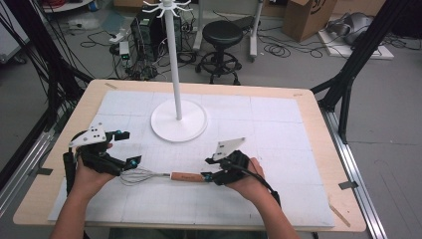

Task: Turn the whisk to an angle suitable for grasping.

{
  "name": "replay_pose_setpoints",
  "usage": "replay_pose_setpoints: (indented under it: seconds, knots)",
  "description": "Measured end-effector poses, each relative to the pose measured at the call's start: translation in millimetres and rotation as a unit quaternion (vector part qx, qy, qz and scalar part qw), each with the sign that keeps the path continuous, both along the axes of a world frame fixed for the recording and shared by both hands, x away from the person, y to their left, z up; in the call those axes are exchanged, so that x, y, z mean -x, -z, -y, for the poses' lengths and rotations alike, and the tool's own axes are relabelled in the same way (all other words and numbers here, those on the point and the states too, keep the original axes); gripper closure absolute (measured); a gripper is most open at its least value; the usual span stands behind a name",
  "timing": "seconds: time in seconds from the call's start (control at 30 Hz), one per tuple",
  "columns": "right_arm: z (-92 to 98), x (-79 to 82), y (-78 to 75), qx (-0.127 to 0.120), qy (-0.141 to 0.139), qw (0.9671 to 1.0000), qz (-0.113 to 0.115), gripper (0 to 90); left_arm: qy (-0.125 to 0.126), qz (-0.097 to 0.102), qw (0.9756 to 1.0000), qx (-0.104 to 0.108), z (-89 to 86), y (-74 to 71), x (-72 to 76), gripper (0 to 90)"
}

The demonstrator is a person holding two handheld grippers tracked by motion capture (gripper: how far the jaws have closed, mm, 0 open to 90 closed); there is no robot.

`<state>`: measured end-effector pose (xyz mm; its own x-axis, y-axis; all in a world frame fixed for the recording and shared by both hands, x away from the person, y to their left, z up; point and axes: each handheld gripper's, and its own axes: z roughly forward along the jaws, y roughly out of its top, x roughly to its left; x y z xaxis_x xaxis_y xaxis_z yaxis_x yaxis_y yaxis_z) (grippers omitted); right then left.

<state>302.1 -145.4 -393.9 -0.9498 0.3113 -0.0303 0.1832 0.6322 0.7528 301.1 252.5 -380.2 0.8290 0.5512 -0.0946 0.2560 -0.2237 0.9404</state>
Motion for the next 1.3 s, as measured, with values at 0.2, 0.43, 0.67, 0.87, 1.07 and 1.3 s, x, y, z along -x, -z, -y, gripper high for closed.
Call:
replay_pose_setpoints:
  seconds: [0.2,0.43,0.67,0.87,1.07,1.3]
  knots:
    - [40.0,9.0,-7.8,-0.037,0.042,0.9983,0.015,48.3,0.002,-0.001,1.0000,0.000,1.2,0.5,-0.1,1.7]
    - [85.2,16.6,-9.9,-0.086,0.094,0.9917,0.022,46.9,0.007,-0.002,1.0000,0.000,3.7,0.4,-0.1,1.7]
    - [109.4,19.7,-8.8,-0.116,0.125,0.9851,0.021,39.9,0.021,-0.006,0.9997,-0.009,11.0,1.6,-1.5,1.7]
    - [117.8,15.0,-4.5,-0.132,0.145,0.9805,0.014,34.8,0.025,-0.007,0.9996,-0.006,12.2,1.5,-1.2,1.7]
    - [120.6,13.3,-1.5,-0.141,0.159,0.9770,0.014,24.6,0.029,-0.006,0.9995,-0.006,12.7,1.9,-1.6,1.7]
    - [130.1,11.9,2.1,-0.154,0.178,0.9717,0.009,17.9,0.030,-0.005,0.9995,-0.007,13.6,0.9,-0.8,1.7]
